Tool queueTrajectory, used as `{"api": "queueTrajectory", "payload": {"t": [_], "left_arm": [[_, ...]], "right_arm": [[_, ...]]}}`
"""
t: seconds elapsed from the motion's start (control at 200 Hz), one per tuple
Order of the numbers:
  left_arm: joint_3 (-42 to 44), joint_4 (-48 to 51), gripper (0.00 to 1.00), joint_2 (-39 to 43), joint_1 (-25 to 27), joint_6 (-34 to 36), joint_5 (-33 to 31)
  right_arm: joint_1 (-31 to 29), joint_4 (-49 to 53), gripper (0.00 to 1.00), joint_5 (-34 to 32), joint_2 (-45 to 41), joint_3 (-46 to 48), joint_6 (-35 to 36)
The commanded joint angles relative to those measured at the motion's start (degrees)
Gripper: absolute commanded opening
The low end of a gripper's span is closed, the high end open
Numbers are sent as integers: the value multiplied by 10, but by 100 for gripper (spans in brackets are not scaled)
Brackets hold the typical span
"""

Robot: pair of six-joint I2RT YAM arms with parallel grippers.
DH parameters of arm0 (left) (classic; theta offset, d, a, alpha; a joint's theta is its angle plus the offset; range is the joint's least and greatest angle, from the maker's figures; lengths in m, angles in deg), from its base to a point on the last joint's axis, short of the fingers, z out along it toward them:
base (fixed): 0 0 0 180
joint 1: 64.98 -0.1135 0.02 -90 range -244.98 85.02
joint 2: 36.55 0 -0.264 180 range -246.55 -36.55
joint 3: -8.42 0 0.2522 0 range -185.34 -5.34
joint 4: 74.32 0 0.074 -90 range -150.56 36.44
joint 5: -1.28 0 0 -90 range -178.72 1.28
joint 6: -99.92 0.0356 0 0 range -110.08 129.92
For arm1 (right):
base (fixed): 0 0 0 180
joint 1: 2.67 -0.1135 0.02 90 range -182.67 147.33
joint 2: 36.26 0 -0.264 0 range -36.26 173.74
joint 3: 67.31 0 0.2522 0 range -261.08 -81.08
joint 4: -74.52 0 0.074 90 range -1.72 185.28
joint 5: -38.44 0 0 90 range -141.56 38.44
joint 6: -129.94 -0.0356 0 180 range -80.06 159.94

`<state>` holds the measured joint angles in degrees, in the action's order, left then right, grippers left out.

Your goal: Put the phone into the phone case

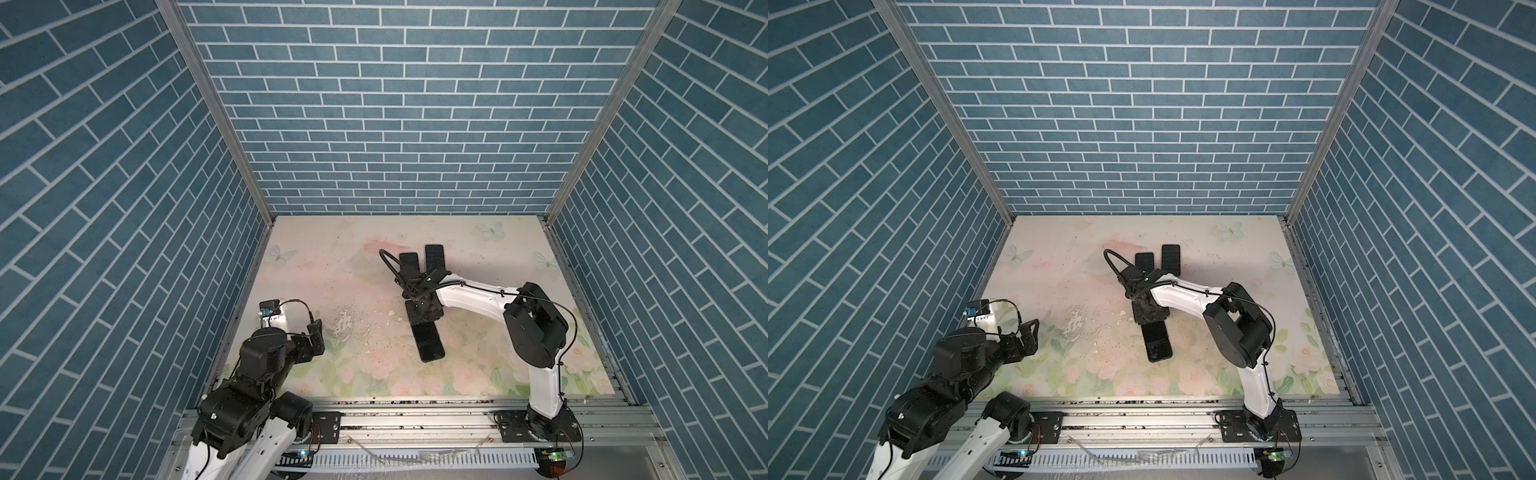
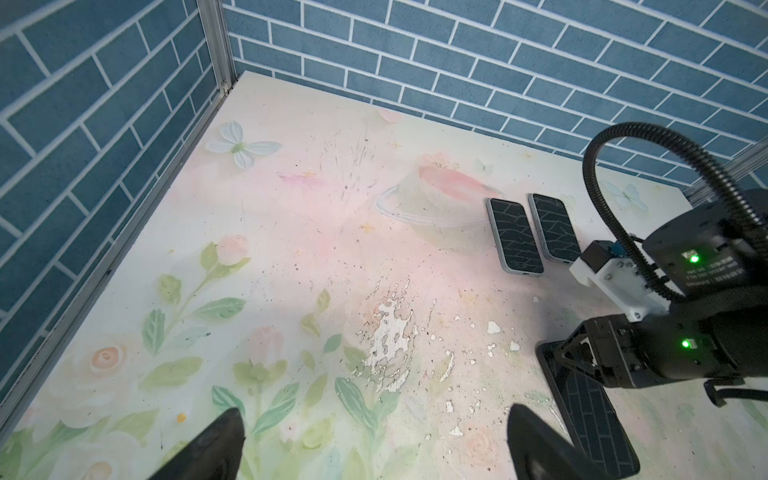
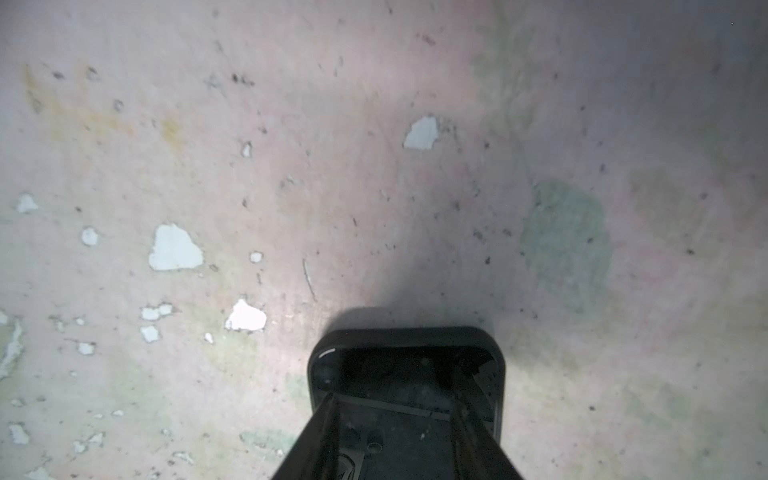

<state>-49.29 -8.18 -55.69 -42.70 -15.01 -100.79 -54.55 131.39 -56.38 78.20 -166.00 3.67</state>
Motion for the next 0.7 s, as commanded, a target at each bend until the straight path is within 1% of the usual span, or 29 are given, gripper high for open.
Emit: {"api": "queueTrajectory", "payload": {"t": [0.0,0.15,0.245,0.355,0.445,0.545,0.695], "left_arm": [[9,-4,100,-1,-4,8,11],[13,-13,100,0,-3,16,36],[20,-27,100,-2,-3,28,79],[25,-43,100,-16,-3,35,118],[22,-39,100,-26,1,33,116],[23,-36,100,-20,2,32,115],[27,-39,100,-7,2,32,108]], "right_arm": [[-4,34,44,-11,-10,-28,17],[-8,16,45,-7,-71,-8,-17],[-8,54,46,-19,-68,-30,-38],[-16,74,48,4,-62,-47,-53],[-25,65,49,6,-67,-33,-56],[-26,58,50,7,-66,-18,-52],[-26,48,50,4,-54,-9,-19]]}}
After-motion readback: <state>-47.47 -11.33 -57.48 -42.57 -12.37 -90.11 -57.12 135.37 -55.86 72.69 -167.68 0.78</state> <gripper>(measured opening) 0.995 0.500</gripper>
